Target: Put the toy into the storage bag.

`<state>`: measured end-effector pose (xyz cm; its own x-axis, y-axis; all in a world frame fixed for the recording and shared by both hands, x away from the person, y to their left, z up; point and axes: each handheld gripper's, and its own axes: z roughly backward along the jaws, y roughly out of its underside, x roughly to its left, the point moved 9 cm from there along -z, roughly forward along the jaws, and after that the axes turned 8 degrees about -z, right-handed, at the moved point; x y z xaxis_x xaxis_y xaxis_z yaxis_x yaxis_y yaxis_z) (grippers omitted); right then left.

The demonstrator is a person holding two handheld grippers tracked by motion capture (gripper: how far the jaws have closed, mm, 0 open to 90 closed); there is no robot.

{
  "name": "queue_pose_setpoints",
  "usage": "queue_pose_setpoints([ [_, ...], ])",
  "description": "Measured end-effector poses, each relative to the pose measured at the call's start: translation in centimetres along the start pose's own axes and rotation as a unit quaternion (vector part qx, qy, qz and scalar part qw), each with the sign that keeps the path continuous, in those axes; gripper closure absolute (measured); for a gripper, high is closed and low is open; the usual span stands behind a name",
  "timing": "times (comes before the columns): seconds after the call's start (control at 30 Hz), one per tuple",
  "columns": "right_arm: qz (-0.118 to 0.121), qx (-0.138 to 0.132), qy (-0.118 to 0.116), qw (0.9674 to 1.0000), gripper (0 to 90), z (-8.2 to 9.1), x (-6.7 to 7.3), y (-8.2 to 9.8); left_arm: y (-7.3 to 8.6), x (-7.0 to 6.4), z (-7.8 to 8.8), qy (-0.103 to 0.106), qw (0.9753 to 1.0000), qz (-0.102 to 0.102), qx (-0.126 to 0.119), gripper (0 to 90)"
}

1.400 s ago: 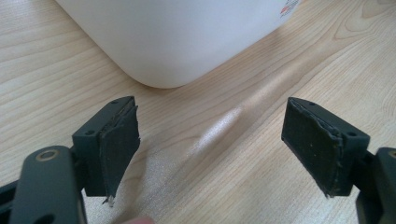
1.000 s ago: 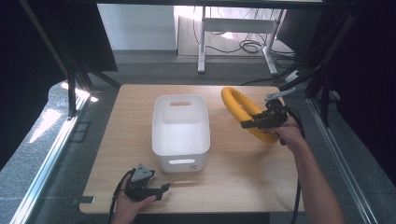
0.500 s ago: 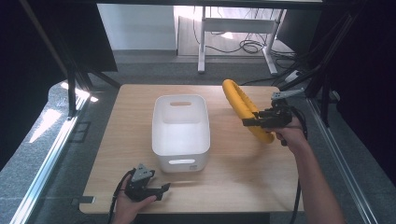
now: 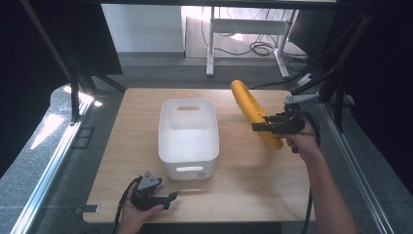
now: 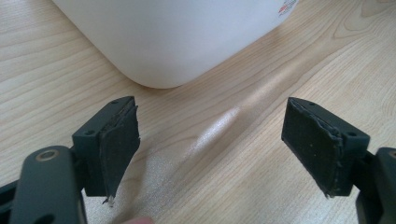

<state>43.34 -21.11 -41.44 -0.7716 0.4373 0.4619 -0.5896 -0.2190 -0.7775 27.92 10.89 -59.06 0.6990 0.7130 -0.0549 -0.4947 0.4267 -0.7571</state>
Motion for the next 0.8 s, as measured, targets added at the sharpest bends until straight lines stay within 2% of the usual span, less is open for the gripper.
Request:
queue_pose_setpoints([
  [0.27, 0.008, -0.022, -0.013, 0.9996, 52.1, 0.4, 1.1, -0.4, 0.0, -0.1, -0.1, 0.002, 1.0, 0.002, -0.001, 19.1],
  [0.8, 0.023, -0.044, -0.021, 0.9985, 52.0, 0.5, 2.7, -0.9, 0.0, -0.3, -0.2, 0.002, 1.0, 0.003, 0.0, 19.1],
])
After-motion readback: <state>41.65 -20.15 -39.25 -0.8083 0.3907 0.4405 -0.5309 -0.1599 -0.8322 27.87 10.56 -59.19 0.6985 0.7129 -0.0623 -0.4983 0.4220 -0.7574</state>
